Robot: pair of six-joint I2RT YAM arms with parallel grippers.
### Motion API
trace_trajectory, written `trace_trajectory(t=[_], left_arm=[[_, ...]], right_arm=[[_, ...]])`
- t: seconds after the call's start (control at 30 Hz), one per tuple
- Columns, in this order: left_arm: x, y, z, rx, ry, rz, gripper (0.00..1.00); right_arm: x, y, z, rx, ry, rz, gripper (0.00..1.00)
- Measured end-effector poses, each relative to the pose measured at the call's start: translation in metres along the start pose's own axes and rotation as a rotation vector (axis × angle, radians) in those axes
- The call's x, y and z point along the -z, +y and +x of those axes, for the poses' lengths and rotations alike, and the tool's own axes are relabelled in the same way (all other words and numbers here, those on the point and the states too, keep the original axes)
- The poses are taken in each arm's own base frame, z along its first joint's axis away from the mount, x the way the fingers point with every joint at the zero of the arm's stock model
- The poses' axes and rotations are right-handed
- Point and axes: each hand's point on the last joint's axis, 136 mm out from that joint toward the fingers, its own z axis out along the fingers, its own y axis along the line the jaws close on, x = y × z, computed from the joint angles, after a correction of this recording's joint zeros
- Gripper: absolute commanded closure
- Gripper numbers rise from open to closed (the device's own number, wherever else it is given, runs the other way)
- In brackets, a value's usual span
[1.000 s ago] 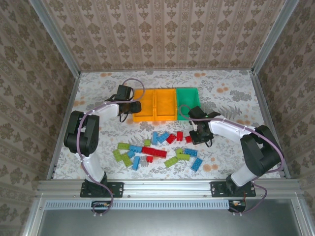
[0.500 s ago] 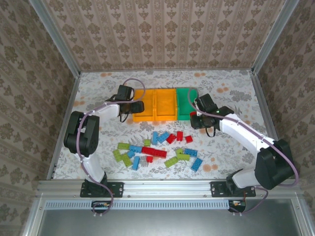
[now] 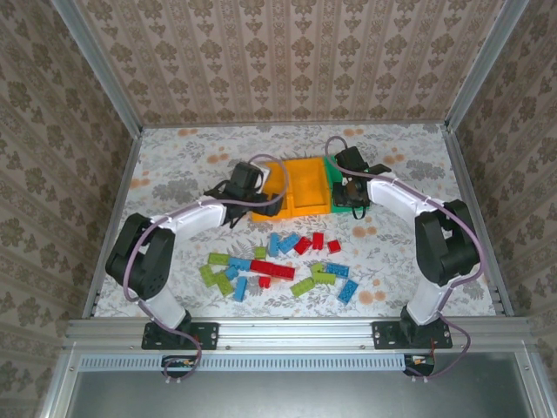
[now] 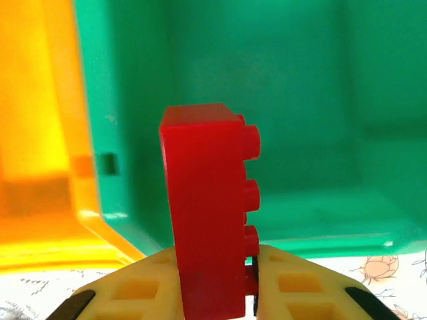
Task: Sort the legos into containers by color
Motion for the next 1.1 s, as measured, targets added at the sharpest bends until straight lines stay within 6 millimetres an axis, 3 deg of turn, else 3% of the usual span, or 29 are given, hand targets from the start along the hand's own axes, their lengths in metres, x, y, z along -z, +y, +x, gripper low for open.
trace_trajectory(t=[0.13, 0.6, 0.67, 0.73, 0.93, 1.1], left_arm=[[0.004, -0.009, 0.005, -0.053, -0.016, 0.005, 0.00], [0.007, 0.011, 0.000, -0.056, -0.033, -0.113, 0.00], [0.007, 0.011, 0.000, -0.056, -0.033, -0.115, 0.00], [0.007, 0.011, 0.000, -0.056, -0.033, -0.115, 0.00], [0.007, 0.011, -0.001, -0.055, -0.037, -0.114, 0.00], [0.011, 0.013, -0.006, -0.047, -0.058, -0.123, 0.00]], right_arm=[[0.001, -0.002, -0.006, -0.005, -0.014, 0.007, 0.68], [0.000, -0.014, -0.010, -0.019, -0.019, 0.029, 0.64], [0.000, -0.018, -0.011, -0.025, -0.020, 0.033, 0.55], [0.000, -0.021, -0.012, -0.026, -0.021, 0.039, 0.36], [0.004, -0.022, -0.010, 0.007, -0.034, 0.031, 0.26], [0.027, -0.007, 0.018, 0.084, -0.062, -0.020, 0.26]])
